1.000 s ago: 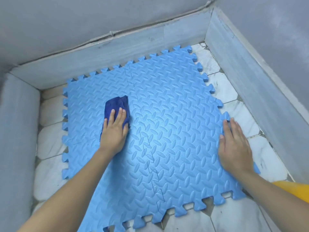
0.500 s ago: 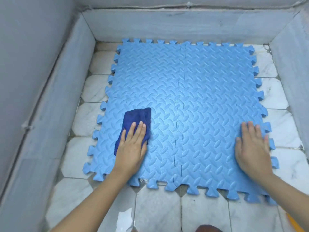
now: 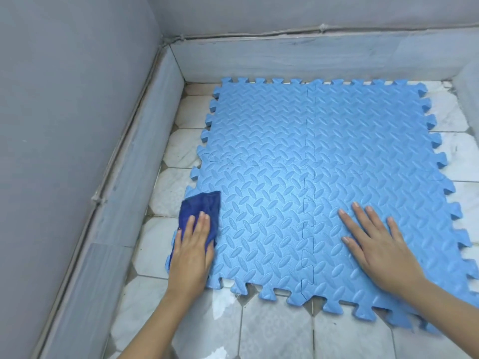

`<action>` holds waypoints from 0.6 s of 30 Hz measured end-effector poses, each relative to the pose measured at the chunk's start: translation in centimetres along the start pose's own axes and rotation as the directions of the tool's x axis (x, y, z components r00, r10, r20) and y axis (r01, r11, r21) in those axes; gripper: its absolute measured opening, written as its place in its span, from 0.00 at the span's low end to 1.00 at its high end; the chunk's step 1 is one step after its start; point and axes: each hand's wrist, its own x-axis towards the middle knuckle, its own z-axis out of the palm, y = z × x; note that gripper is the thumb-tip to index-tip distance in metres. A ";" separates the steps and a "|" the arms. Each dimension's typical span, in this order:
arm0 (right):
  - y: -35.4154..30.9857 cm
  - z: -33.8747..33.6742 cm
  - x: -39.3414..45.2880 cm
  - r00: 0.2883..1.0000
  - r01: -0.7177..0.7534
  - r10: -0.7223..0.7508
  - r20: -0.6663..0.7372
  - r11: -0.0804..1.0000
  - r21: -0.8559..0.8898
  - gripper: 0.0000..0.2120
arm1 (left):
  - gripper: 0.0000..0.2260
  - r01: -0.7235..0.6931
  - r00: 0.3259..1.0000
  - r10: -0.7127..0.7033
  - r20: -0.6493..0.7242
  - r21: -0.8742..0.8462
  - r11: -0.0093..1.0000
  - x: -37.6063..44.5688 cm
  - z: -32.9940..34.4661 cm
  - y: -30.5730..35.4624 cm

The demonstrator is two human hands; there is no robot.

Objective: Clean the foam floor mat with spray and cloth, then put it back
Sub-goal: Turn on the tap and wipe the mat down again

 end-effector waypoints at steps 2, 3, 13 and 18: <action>-0.2 -0.3 -0.1 1.000 -0.018 0.018 0.024 1.000 0.000 0.28 | 0.26 0.028 1.000 -0.028 -0.011 -0.012 1.000 -0.3 0.1 0.6; -0.3 -0.5 0.0 0.999 -0.023 0.023 0.035 1.000 0.004 0.28 | 0.25 -0.022 1.000 0.022 -0.010 0.002 1.000 -0.6 0.2 1.7; 2.7 -1.2 0.5 0.998 0.050 -0.052 0.018 0.994 0.096 0.32 | 0.26 -0.367 0.930 0.367 -0.001 -0.040 0.929 2.2 0.9 6.1; 6.0 -0.7 -4.2 0.845 -0.515 0.534 0.016 0.807 0.288 0.32 | 0.23 -0.097 0.995 0.091 -0.049 -0.148 0.984 4.8 -0.2 6.9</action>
